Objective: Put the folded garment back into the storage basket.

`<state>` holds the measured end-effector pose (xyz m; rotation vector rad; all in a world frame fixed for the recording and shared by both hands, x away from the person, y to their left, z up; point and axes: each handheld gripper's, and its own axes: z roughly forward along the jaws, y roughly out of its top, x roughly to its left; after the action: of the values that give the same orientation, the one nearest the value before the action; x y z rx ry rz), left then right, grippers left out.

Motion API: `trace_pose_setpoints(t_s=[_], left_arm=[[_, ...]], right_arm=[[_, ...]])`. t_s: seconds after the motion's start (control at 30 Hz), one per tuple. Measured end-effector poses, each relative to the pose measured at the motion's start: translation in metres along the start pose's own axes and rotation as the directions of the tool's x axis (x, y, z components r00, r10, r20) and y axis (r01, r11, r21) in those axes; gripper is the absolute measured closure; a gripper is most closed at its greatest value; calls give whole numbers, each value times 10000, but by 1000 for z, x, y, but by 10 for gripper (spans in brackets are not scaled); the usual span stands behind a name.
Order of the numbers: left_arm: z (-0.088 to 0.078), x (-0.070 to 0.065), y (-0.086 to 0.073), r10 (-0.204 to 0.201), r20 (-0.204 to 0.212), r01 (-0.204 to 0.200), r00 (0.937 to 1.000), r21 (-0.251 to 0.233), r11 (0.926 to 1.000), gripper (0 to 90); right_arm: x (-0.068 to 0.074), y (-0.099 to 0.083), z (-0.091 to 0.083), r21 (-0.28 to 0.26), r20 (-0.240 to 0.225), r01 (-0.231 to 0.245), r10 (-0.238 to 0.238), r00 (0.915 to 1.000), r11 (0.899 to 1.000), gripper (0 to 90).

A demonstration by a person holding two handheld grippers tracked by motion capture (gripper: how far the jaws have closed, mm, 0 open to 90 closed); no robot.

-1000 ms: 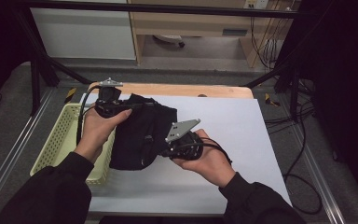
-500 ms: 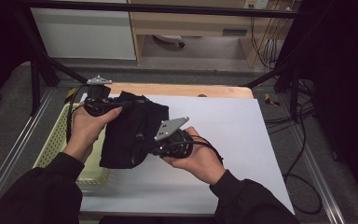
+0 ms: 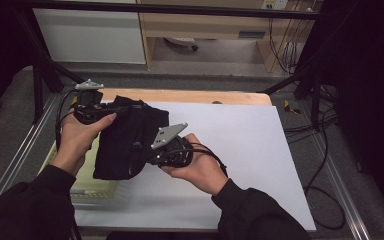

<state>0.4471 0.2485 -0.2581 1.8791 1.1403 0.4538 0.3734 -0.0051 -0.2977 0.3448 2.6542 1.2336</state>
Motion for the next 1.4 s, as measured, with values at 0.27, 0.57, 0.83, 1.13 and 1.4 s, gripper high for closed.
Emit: trace_pose_setpoints(t_s=[0.27,0.57,0.83,1.13,1.4], left_arm=[[-8,13,-3,-173,-195,170,9997,-143,9998,582],[-19,25,-6,-329,-383,315,9987,-366,9988,582],[-23,35,-10,-453,-501,434,9977,-375,9984,582],[-30,43,-13,-591,-673,559,9960,-487,9972,581],[-37,52,-16,-725,-787,676,9943,-633,9957,581]], right_arm=[[1,8,15,-133,10,-78,78,10000,9999,797],[5,21,28,-289,2,33,-33,10000,9996,796],[8,28,41,-253,3,145,-145,9999,9996,796],[11,35,52,-306,-61,226,-228,9997,9993,796],[12,43,61,-342,-97,210,-213,9997,9992,796]])
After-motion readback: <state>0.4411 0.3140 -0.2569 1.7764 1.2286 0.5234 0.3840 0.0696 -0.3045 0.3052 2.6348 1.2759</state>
